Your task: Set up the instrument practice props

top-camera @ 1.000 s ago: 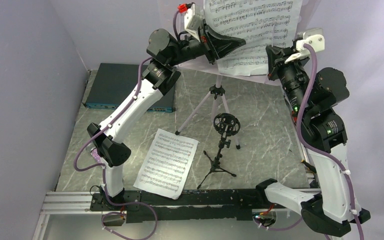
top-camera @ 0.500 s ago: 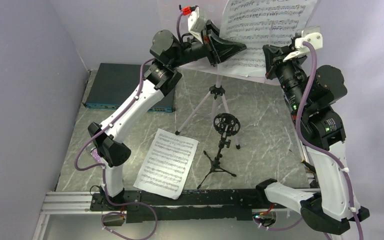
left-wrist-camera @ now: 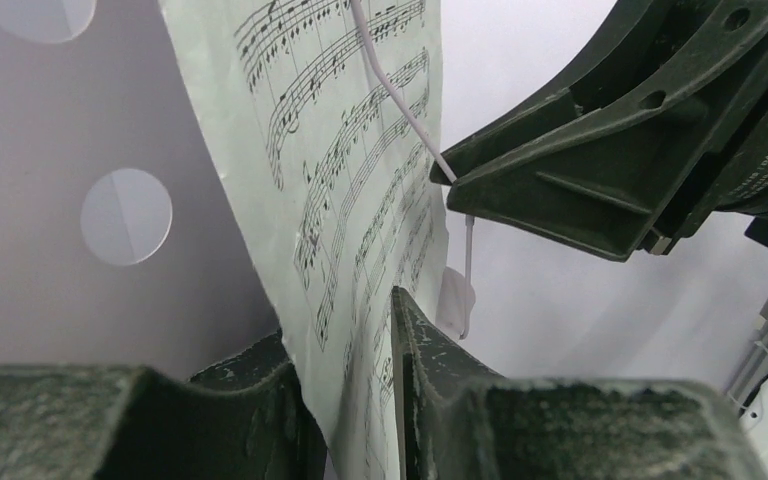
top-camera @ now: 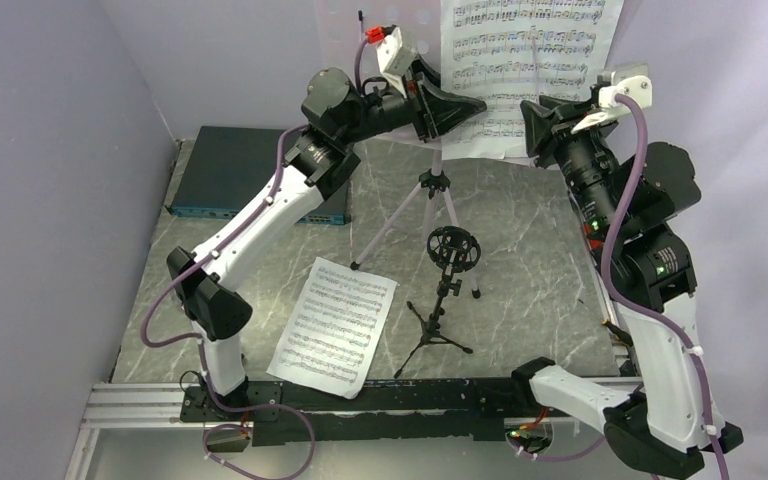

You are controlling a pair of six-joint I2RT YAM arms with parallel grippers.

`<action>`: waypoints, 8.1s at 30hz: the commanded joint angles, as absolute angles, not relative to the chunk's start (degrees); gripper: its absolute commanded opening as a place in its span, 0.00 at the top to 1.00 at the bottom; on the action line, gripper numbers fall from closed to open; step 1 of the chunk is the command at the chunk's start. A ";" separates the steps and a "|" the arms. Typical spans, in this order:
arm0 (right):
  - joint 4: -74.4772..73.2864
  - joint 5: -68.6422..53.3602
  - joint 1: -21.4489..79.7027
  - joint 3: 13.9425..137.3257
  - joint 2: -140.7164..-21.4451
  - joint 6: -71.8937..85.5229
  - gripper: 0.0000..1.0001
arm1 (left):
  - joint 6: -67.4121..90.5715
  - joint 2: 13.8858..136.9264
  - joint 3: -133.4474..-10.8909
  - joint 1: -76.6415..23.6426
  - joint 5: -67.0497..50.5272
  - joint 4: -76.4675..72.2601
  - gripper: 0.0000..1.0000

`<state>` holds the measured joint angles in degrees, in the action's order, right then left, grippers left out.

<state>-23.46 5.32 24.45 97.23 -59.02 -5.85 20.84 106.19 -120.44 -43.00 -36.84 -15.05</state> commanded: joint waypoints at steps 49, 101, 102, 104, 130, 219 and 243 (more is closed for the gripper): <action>-14.58 -11.13 24.71 79.89 -45.59 7.87 0.53 | 19.81 51.19 -65.11 -43.31 3.84 32.21 0.16; -9.49 -14.36 24.70 74.04 -49.00 11.50 0.52 | 26.62 88.96 -42.90 -13.90 -31.29 15.38 0.25; -9.62 -14.34 24.70 74.21 -49.04 11.43 0.52 | 26.86 89.59 -42.77 -13.95 -31.48 14.81 0.27; -9.74 -14.24 24.70 74.45 -48.98 11.44 0.52 | 27.34 90.75 -42.56 -13.95 -32.08 13.56 0.29; -8.41 -17.18 24.70 73.24 -48.16 12.21 0.47 | 26.83 61.54 -42.05 -13.89 -26.24 19.62 0.97; 0.54 -28.33 29.99 88.11 -55.98 18.38 1.00 | 31.74 54.64 -71.97 -13.89 -43.44 -5.33 0.07; -2.32 -17.27 29.97 104.69 -62.82 18.80 1.00 | 28.81 71.90 -91.61 -13.89 -48.86 -9.30 0.16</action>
